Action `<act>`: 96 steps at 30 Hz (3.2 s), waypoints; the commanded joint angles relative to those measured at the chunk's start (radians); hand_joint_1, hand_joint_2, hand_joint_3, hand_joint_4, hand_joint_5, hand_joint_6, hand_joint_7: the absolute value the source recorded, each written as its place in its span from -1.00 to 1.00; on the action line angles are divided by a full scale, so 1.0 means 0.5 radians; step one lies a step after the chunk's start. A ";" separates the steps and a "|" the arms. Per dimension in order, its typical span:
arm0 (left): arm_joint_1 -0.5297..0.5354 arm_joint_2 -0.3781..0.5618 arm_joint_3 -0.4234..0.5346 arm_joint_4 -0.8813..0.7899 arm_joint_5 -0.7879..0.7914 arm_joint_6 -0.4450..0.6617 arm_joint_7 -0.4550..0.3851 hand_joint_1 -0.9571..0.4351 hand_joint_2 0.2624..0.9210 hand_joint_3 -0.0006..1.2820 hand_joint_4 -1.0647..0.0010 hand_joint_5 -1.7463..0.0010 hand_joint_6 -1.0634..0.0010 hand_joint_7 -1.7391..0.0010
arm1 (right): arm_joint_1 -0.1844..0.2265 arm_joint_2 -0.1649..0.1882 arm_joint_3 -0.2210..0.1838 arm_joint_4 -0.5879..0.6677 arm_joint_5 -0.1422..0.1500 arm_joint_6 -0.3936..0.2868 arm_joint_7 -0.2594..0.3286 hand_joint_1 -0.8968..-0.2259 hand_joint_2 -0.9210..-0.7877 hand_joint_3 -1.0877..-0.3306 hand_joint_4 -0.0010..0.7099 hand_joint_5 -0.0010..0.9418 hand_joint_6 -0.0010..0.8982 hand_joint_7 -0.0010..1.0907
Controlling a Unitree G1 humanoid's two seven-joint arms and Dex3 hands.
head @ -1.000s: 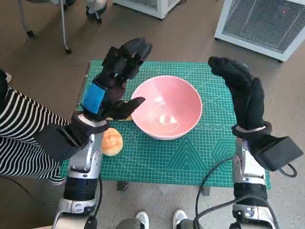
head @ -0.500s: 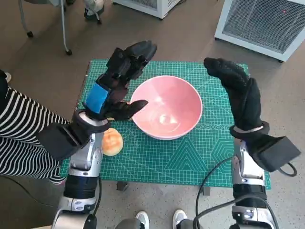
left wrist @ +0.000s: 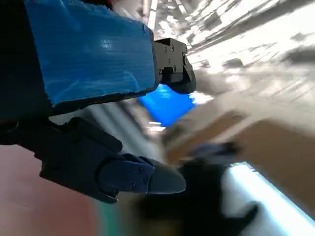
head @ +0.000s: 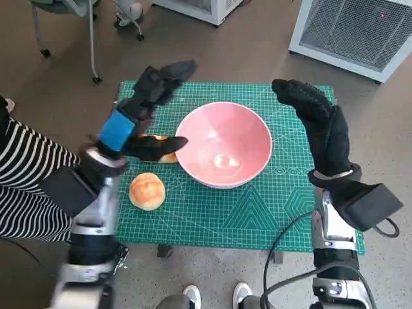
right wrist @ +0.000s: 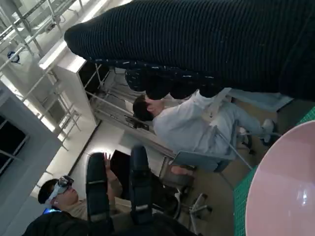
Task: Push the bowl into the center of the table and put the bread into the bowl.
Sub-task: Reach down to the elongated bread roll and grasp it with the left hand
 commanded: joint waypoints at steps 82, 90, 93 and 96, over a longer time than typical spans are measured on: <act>-0.944 -0.110 -1.100 2.150 1.129 0.607 0.429 0.27 0.66 -0.97 -0.14 0.91 -0.22 0.90 | 0.090 0.020 -0.052 -0.011 0.063 0.055 -0.044 -0.77 -1.00 -0.02 -0.43 -0.99 -0.85 -0.01; -0.899 -0.099 -1.106 2.164 1.150 0.526 0.614 0.33 0.73 -0.97 -0.53 0.84 -0.50 0.83 | 0.085 0.029 -0.050 0.000 0.065 0.056 -0.043 -0.75 -1.00 -0.02 -0.43 -0.99 -0.85 -0.02; -0.881 -0.092 -1.119 2.167 1.170 0.489 0.698 0.33 0.76 -0.97 -0.64 0.81 -0.57 0.80 | 0.086 0.035 -0.047 -0.004 0.067 0.059 -0.044 -0.75 -1.00 -0.02 -0.43 -1.00 -0.85 -0.02; -0.869 -0.086 -1.132 2.173 1.188 0.462 0.769 0.36 0.94 -0.88 -0.38 -0.05 -0.19 -0.07 | 0.085 0.038 -0.044 -0.003 0.068 0.060 -0.044 -0.75 -1.00 -0.02 -0.43 -1.00 -0.85 -0.02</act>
